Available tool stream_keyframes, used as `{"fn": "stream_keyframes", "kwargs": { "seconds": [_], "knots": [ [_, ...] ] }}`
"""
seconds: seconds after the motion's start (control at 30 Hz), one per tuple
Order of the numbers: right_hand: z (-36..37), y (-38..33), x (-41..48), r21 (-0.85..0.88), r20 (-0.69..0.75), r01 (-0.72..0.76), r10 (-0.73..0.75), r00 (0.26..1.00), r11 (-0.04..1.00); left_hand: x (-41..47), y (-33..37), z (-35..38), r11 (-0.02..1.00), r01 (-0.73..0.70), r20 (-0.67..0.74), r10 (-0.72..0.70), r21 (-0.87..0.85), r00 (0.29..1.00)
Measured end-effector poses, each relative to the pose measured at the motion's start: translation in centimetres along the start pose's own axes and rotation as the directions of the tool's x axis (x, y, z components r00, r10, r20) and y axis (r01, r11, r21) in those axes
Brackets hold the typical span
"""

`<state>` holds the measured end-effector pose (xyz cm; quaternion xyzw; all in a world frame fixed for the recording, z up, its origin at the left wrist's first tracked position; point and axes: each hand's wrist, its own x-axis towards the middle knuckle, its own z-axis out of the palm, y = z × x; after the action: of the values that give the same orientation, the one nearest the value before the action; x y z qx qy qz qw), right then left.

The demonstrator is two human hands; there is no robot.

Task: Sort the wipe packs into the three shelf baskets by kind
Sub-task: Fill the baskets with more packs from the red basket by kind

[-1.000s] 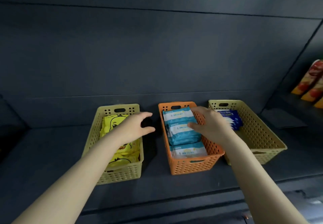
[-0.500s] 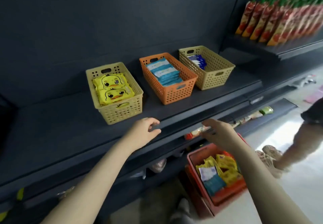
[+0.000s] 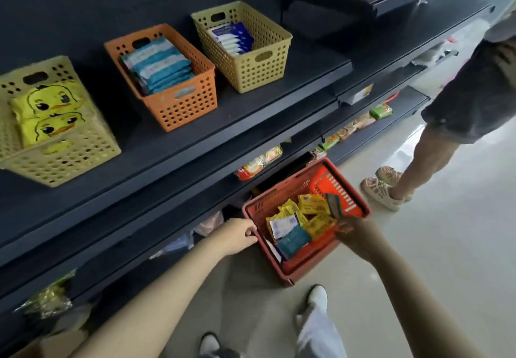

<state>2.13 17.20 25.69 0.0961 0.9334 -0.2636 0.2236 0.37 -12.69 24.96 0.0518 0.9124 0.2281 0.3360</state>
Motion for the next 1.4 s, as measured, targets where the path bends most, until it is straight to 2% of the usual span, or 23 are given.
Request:
{"fn": "stream_keyframes", "kwargs": {
  "seconds": [0.13, 0.23, 0.4, 0.6, 0.73, 0.9, 1.07, 1.2, 1.3, 1.4],
  "knots": [
    [-1.4, 5.6, 6.2, 0.012, 0.085, -0.010, 0.009, 0.996, 1.000, 5.7, 4.2, 3.7, 0.999, 0.044, 0.055, -0.045, 0.023, 0.997],
    [-0.9, 9.7, 11.9, 0.025, 0.144, -0.035, 0.031, 0.989, 0.999, 10.3, 5.8, 6.8, 0.992, 0.055, 0.164, -0.073, 0.112, 0.984],
    [3.3, 14.2, 21.9, 0.136, 0.136, -0.151, 0.133, 0.982, 0.979, 19.0, 4.3, 12.1, 0.986, 0.109, 0.241, -0.137, 0.126, 0.961],
    [9.7, 18.2, 31.4, 0.096, 0.088, -0.216, 0.208, 0.974, 0.972, 29.2, 0.4, 18.4, 0.976, 0.216, 0.237, -0.219, 0.039, 0.947],
    [11.6, 20.3, 33.6, 0.205, 0.079, -0.224, 0.212, 0.974, 0.953, 32.3, -1.1, 20.7, 0.962, 0.272, 0.230, -0.259, -0.024, 0.938],
    [12.8, 21.5, 34.8, 0.326, 0.271, -0.188, 0.099, 0.958, 0.926, 34.0, -2.2, 22.3, 0.954, 0.293, 0.280, -0.263, -0.070, 0.923],
    [13.9, 21.8, 36.2, 0.299, 0.255, -0.173, 0.096, 0.962, 0.938, 35.1, -3.7, 23.9, 0.913, 0.371, 0.269, -0.320, -0.169, 0.909],
    [15.4, 22.0, 37.0, 0.270, 0.372, -0.114, 0.006, 0.928, 0.956, 35.9, -4.3, 25.0, 0.861, 0.426, 0.263, -0.358, -0.277, 0.896],
    [16.6, 22.2, 37.4, 0.277, 0.477, -0.156, 0.005, 0.879, 0.948, 36.3, -4.0, 25.9, 0.812, 0.460, 0.288, -0.372, -0.359, 0.882],
    [17.1, 22.6, 38.1, 0.183, 0.482, -0.104, 0.003, 0.876, 0.978, 36.7, -3.9, 26.6, 0.824, 0.441, 0.248, -0.372, -0.356, 0.894]
  ]
}}
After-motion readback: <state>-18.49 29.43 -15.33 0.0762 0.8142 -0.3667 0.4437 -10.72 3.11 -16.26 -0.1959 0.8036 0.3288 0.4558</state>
